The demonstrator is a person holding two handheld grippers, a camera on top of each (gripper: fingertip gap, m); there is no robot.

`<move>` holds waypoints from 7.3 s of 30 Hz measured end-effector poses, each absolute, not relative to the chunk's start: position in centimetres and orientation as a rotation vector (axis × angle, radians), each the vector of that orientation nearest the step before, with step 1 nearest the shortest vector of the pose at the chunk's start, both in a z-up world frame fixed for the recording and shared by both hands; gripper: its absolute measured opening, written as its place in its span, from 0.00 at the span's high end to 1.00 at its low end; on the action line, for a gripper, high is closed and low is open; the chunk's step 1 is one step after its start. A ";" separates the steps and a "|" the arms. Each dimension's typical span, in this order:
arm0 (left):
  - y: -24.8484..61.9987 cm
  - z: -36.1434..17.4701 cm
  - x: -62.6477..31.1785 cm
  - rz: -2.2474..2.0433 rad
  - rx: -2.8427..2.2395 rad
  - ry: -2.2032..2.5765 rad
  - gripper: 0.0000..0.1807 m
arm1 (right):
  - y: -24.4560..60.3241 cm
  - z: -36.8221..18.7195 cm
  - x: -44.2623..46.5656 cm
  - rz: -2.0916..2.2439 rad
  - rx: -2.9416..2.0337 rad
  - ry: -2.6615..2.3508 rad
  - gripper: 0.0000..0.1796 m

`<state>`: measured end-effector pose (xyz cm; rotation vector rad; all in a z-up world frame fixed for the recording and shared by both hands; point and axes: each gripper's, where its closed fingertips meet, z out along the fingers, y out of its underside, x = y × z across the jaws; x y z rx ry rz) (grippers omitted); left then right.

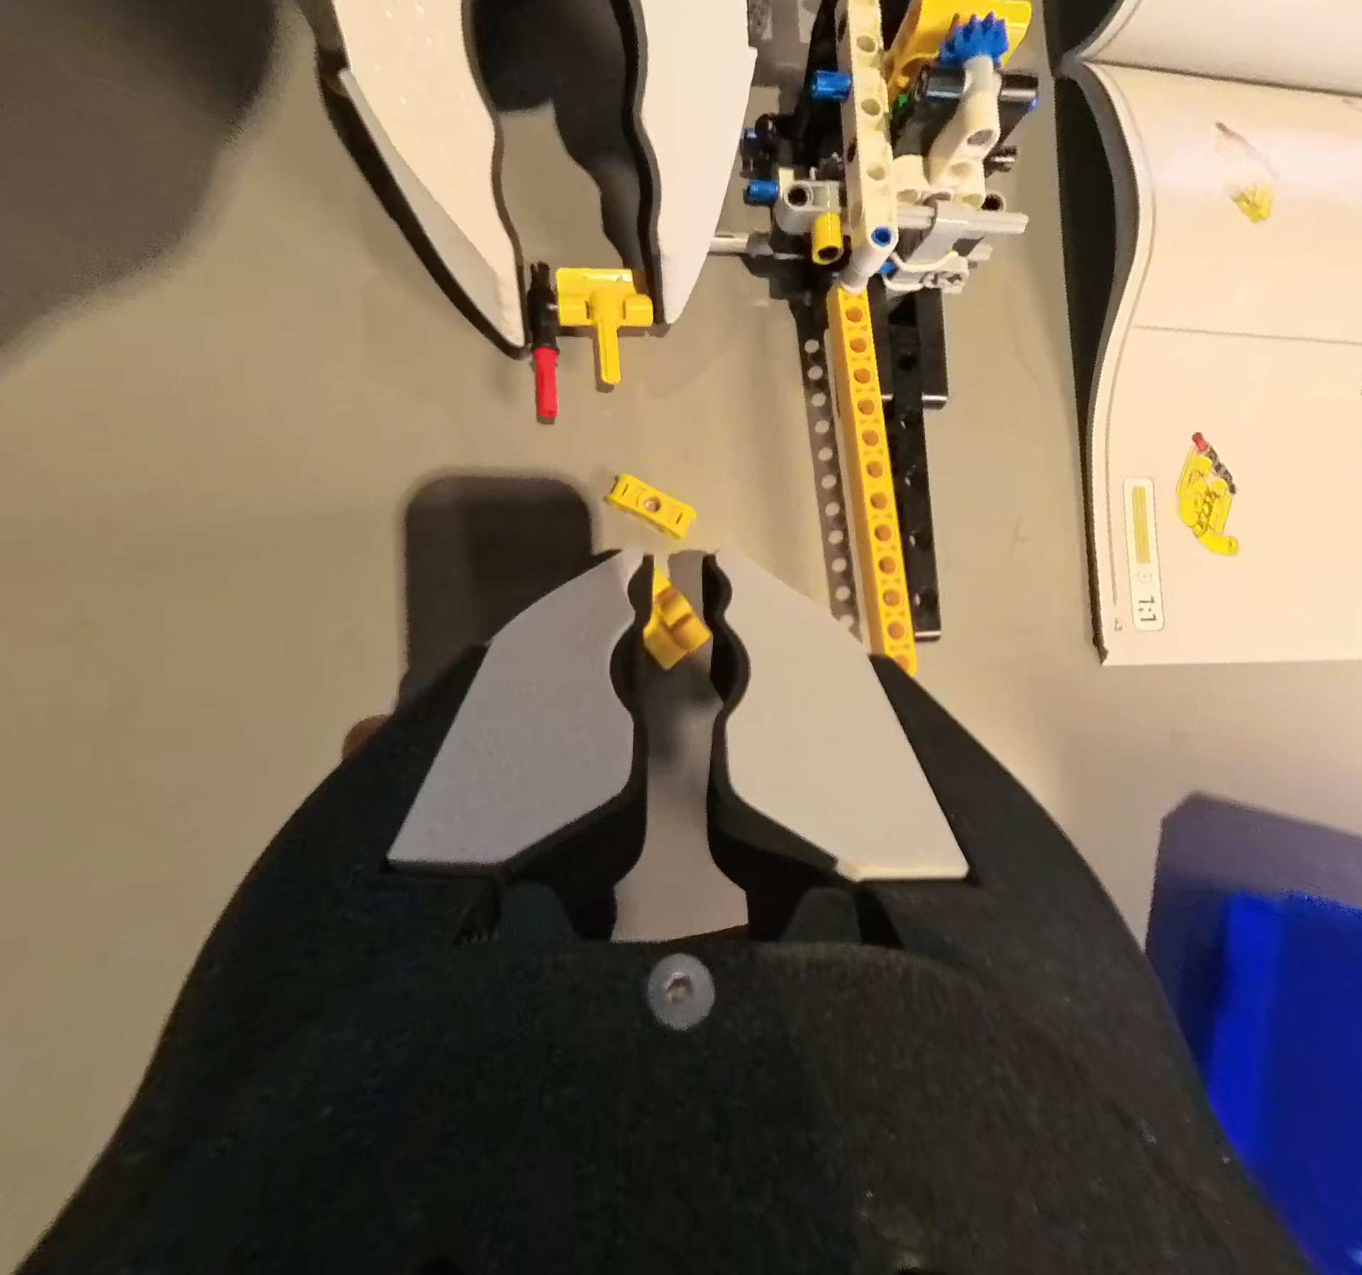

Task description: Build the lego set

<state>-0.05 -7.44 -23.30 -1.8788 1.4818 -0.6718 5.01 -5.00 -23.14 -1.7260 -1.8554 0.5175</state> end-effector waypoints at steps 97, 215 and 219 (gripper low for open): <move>-8.6 -15.3 1.8 -1.880 -1.883 0.736 0.94 | -8.2 -15.2 0.2 1.005 -1.146 -1.422 0.87; -10.4 -17.8 1.8 -1.413 -1.752 1.257 0.82 | -9.5 -16.8 2.0 1.009 -1.225 -1.612 0.87; -10.7 -18.2 1.9 -1.430 -1.788 1.268 0.82 | -9.8 -17.1 1.9 0.923 -1.179 -1.655 0.87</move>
